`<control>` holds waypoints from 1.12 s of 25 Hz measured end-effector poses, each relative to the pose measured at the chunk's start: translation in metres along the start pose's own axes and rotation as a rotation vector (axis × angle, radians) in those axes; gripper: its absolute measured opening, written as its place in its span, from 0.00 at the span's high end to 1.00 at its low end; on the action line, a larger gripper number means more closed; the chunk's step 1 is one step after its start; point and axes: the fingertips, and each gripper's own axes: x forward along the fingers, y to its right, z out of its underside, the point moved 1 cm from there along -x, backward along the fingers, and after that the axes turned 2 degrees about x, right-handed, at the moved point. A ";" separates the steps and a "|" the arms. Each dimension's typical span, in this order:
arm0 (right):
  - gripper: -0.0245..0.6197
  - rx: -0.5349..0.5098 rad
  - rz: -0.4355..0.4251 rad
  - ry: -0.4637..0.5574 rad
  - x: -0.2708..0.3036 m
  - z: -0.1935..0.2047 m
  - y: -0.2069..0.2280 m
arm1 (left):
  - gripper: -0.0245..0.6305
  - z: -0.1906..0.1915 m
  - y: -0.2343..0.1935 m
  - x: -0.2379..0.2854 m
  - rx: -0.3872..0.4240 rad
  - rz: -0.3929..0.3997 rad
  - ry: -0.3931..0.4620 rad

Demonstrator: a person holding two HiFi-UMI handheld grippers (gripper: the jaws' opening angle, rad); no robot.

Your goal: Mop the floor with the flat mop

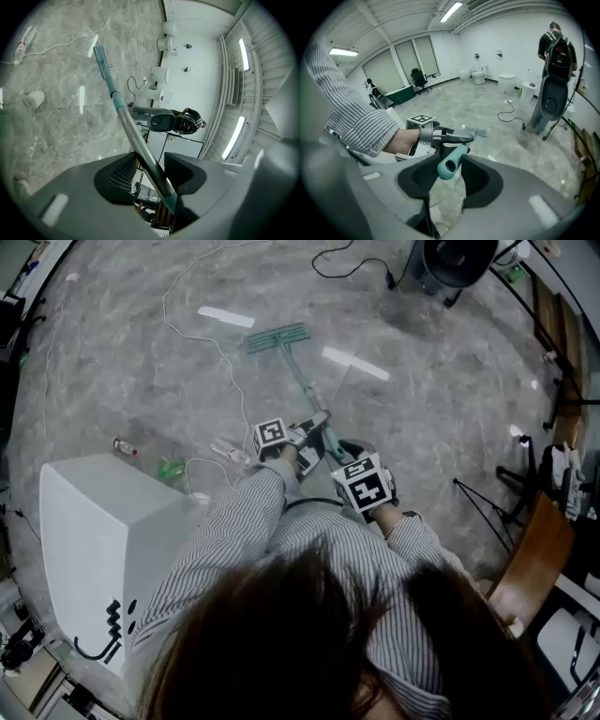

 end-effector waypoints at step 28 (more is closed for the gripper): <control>0.77 0.048 0.066 0.054 0.170 -0.289 0.098 | 0.67 -0.333 0.083 0.092 0.000 0.044 0.105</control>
